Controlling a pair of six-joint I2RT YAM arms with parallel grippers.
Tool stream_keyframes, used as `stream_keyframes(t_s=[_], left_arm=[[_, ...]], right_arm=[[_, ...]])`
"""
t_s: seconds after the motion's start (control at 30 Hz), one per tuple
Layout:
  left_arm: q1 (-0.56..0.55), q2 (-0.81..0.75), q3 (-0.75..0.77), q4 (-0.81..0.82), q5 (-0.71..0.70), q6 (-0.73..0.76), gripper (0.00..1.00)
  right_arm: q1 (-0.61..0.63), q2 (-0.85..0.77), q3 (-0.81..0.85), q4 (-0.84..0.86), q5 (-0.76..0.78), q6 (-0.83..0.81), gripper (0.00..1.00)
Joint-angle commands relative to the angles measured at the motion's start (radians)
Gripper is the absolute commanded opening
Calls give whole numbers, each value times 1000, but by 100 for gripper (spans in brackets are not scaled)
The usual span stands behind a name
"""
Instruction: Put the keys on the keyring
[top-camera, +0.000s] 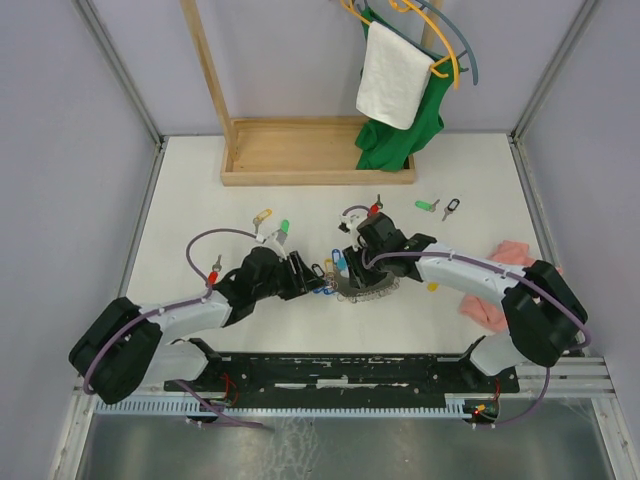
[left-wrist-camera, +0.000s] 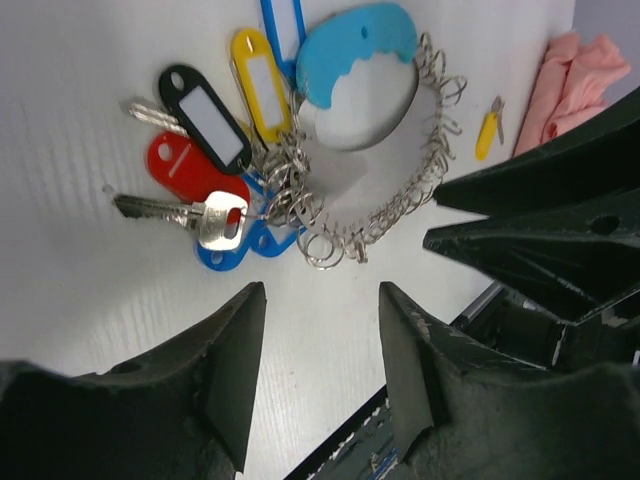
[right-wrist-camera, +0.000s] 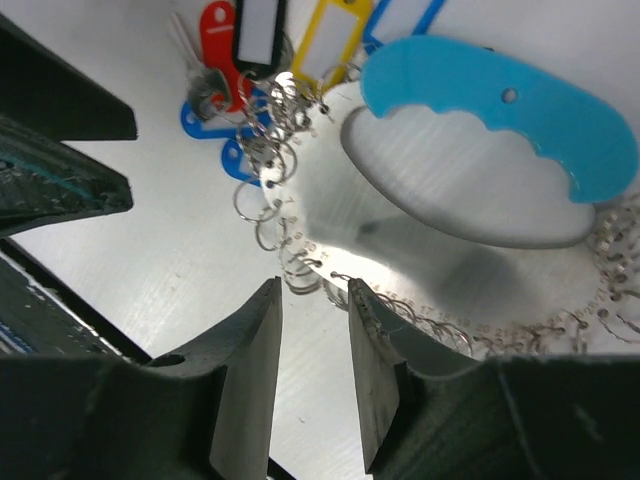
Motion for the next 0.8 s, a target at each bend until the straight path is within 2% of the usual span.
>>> stream_keyframes(t_s=[0.0,0.17,0.27,0.47,0.77], left_arm=[[-56,56,27,36,30,38,54],[-123,123,60,75,-20,23,49],[-159,156,98,44,-57,70,48],[-244,130,184,-125,-262,317,51],[-347,152,296,-269,-391,635,51]], right_arm=[[1,-54,-18,-36,98,-42,43],[0,-124,-62,-25,144,-42,50],[0,-164,-86,-24,169,-42,52],[0,-269,-128,-33,208,-58,55],[0,-421,-135,-155,286,-80,59]])
